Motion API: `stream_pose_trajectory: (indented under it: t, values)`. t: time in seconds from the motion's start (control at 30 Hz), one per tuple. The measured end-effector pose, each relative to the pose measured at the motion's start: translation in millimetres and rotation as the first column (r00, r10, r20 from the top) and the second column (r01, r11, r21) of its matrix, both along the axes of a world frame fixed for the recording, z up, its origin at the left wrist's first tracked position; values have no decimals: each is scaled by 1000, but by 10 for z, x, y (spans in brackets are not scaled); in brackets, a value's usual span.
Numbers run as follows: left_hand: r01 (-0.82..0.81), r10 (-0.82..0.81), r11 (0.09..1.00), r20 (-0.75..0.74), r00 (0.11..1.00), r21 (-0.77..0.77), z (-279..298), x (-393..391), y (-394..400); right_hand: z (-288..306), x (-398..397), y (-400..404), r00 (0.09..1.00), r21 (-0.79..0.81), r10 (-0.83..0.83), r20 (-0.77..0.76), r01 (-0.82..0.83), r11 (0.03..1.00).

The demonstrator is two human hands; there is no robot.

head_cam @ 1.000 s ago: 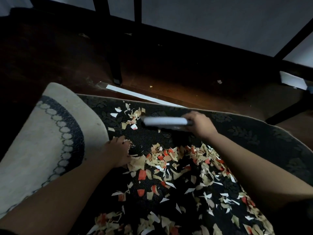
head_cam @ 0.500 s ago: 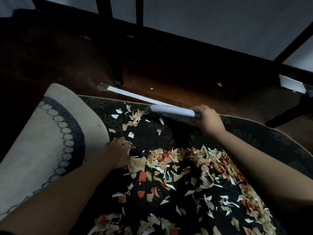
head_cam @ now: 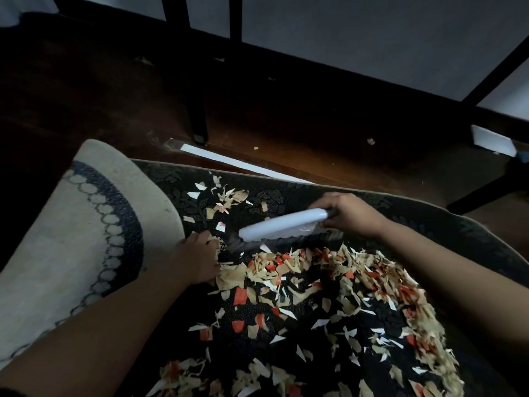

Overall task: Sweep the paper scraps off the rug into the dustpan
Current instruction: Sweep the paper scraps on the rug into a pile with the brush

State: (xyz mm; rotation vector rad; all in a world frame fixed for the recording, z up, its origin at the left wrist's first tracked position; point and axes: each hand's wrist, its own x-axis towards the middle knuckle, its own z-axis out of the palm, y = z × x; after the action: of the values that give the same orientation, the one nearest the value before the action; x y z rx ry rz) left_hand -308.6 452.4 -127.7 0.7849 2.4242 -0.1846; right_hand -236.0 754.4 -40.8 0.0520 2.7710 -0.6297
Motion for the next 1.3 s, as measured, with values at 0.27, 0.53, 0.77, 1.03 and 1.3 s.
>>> stream_pose_trajectory:
  t: [0.27,0.53,0.77,1.03,1.3]
  values:
    - [15,-14,1000,12,1000,-12,6,-10,-10,-54,-92,113,917,155,-300,-262,347,925]
    - [13,-13,1000,1,1000,-11,-22,1,-37,-309,-154,-168,959,140,-263,-103,275,951]
    - [4,-3,1000,16,1000,-9,12,3,-49,-43,119,27,999,49,-24,-27,25,998]
    - [-16,16,1000,9,1000,-6,50,8,-46,-37,-124,41,927,136,-265,-266,309,941]
    - [-12,12,1000,-4,1000,-16,16,4,-116,-265,-226,-256,973,140,-214,-86,224,964]
